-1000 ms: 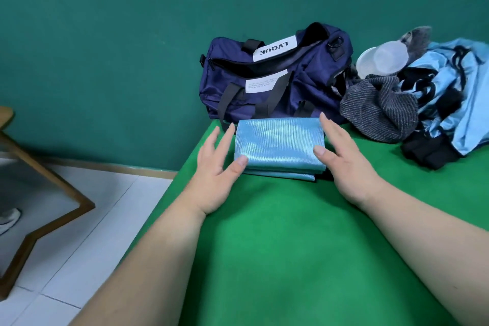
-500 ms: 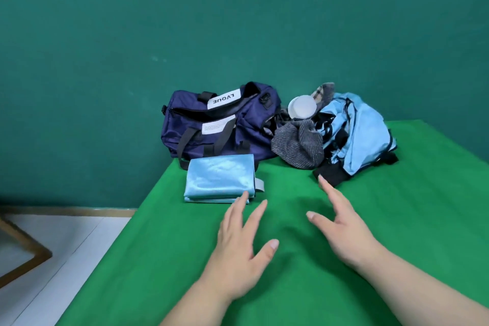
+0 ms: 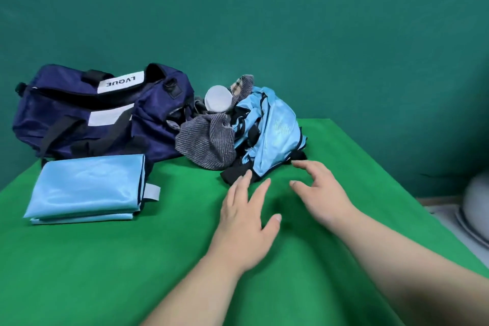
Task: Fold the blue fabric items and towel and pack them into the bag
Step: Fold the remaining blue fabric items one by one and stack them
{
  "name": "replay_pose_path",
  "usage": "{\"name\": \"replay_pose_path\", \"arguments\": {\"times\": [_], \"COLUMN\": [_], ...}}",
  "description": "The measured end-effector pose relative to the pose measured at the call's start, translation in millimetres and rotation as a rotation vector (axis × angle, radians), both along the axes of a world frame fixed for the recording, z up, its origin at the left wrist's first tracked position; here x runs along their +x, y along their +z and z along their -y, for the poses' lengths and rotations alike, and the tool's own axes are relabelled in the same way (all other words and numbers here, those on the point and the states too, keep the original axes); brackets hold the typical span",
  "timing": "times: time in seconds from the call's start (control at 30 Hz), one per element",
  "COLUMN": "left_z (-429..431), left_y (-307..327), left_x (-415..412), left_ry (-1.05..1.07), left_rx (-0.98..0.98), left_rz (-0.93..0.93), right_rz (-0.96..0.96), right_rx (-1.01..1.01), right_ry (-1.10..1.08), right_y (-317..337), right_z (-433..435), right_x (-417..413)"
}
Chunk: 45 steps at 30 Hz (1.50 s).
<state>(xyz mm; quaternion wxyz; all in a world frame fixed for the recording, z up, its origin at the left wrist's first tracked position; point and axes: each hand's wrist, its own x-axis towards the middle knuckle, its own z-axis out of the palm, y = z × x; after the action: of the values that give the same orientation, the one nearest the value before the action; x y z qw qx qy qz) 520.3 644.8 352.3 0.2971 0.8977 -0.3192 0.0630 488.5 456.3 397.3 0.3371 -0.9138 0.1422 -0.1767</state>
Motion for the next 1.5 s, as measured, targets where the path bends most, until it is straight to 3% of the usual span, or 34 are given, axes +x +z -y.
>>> {"name": "replay_pose_path", "arguments": {"times": [0.07, 0.2, 0.47, 0.6, 0.73, 1.0, 1.23, 1.5], "left_z": [5, -6, -10, -8, -12, -22, -52, -105], "left_y": [-3, -6, -7, -8, -5, 0, -1, -5], "left_x": [5, 13, 19, 16, 10, -21, -84, -175], "left_ry": [0.021, 0.109, 0.11, 0.087, 0.059, -0.035, -0.065, -0.057], "left_rx": [0.007, -0.18, -0.189, -0.148, -0.128, -0.043, 0.098, -0.028], "left_rz": [0.036, 0.028, 0.03, 0.043, 0.007, -0.042, -0.06, -0.05], "right_rz": [-0.002, 0.024, 0.057, 0.072, 0.223, 0.359, 0.158, 0.095], "right_rx": [-0.053, -0.12, -0.114, -0.094, 0.047, 0.224, 0.157, -0.135], "right_ry": [0.001, -0.01, -0.21, -0.227, -0.309, -0.409, -0.229, 0.2], "right_y": [1, 2, 3, 21, 50, 67, 31, -5], "right_z": [5, -2, -20, -10, 6, 24, -22, -99], "right_x": [21, 67, 111, 98, 74, -47, -160, -234]}}
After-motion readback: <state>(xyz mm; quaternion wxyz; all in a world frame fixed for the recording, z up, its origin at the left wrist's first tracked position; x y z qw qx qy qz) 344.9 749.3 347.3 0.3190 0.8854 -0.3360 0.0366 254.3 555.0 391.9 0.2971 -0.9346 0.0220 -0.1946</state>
